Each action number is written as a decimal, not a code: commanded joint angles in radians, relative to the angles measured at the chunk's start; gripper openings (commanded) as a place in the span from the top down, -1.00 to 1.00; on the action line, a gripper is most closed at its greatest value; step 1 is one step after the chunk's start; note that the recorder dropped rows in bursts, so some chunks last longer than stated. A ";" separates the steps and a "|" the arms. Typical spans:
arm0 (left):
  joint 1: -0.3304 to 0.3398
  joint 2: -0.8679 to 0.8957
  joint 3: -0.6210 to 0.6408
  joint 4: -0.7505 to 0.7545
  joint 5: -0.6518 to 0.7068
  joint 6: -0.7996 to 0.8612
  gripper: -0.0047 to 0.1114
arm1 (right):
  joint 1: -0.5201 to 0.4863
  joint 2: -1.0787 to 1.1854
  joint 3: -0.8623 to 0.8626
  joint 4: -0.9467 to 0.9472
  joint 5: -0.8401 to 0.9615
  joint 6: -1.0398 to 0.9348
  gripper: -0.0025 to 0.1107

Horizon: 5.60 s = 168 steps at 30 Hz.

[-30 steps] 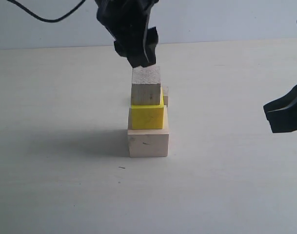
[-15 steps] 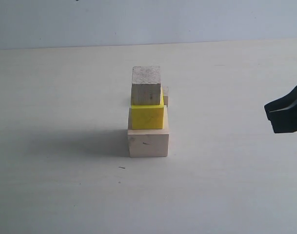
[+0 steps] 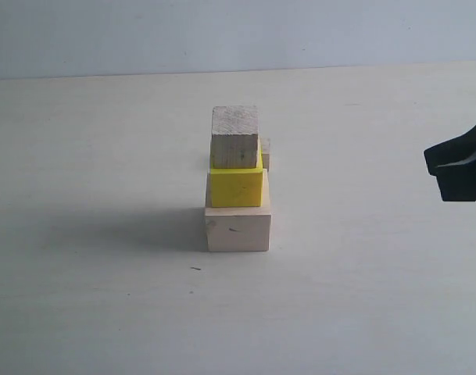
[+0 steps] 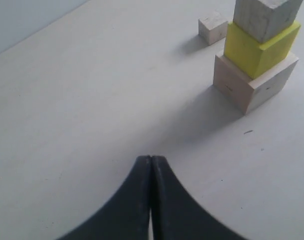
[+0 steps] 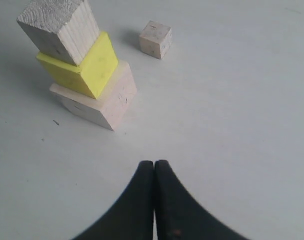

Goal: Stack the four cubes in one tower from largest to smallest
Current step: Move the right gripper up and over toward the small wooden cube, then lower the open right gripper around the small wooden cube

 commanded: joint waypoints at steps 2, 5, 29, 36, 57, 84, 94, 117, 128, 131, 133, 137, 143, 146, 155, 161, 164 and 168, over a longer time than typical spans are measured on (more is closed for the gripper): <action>0.005 -0.051 0.212 -0.018 -0.237 -0.064 0.92 | -0.001 -0.006 0.025 -0.006 -0.045 -0.023 0.96; 0.005 -0.051 0.217 -0.018 -0.278 -0.066 0.92 | -0.001 -0.006 0.047 -0.002 -0.070 -0.023 0.96; 0.005 0.003 0.218 -0.062 -0.298 -0.086 0.92 | -0.001 -0.006 0.056 -0.013 -0.112 -0.039 0.96; 0.005 0.001 0.218 -0.091 -0.292 -0.086 0.92 | -0.001 -0.006 0.056 -0.085 -0.128 -0.039 0.96; 0.005 0.004 0.218 -0.135 -0.282 -0.086 0.92 | -0.005 0.508 -0.334 -0.197 -0.177 0.126 0.96; 0.005 0.004 0.218 -0.142 -0.280 -0.086 0.92 | -0.206 1.205 -1.124 -0.018 0.243 0.116 0.96; 0.005 0.007 0.218 -0.141 -0.280 -0.086 0.92 | -0.206 1.366 -1.243 0.155 0.276 0.118 0.69; 0.005 0.007 0.218 -0.141 -0.282 -0.083 0.92 | -0.199 1.481 -1.243 0.399 0.327 0.067 -0.27; 0.005 0.007 0.218 -0.141 -0.283 -0.083 0.92 | -0.178 1.483 -1.243 0.387 0.336 0.067 -0.27; 0.005 0.007 0.218 -0.141 -0.283 -0.083 0.92 | -0.152 1.483 -1.243 0.323 0.326 0.074 -0.27; 0.005 0.007 0.218 -0.141 -0.283 -0.083 0.92 | -0.141 1.483 -1.243 0.306 0.322 0.074 -0.27; 0.005 0.007 0.218 -0.141 -0.283 -0.083 0.92 | -0.128 1.483 -1.243 0.282 0.316 0.077 -0.27; 0.005 0.007 0.218 -0.141 -0.283 -0.083 0.92 | -0.128 1.485 -1.243 0.211 0.311 0.124 -0.27; 0.005 0.007 0.218 -0.141 -0.283 -0.083 0.92 | -0.128 1.493 -1.243 0.234 0.309 0.122 -0.27; 0.005 0.007 0.218 -0.141 -0.283 -0.083 0.92 | -0.128 1.530 -1.243 0.285 0.311 0.112 -0.27; 0.005 0.007 0.218 -0.141 -0.283 -0.083 0.92 | -0.128 1.547 -1.243 0.291 0.311 0.110 -0.27; 0.005 0.007 0.218 -0.141 -0.283 -0.083 0.92 | -0.128 1.551 -1.243 0.289 0.311 0.110 -0.27; 0.005 0.007 0.218 -0.141 -0.283 -0.083 0.92 | -0.128 1.552 -1.243 0.249 0.315 0.111 -0.27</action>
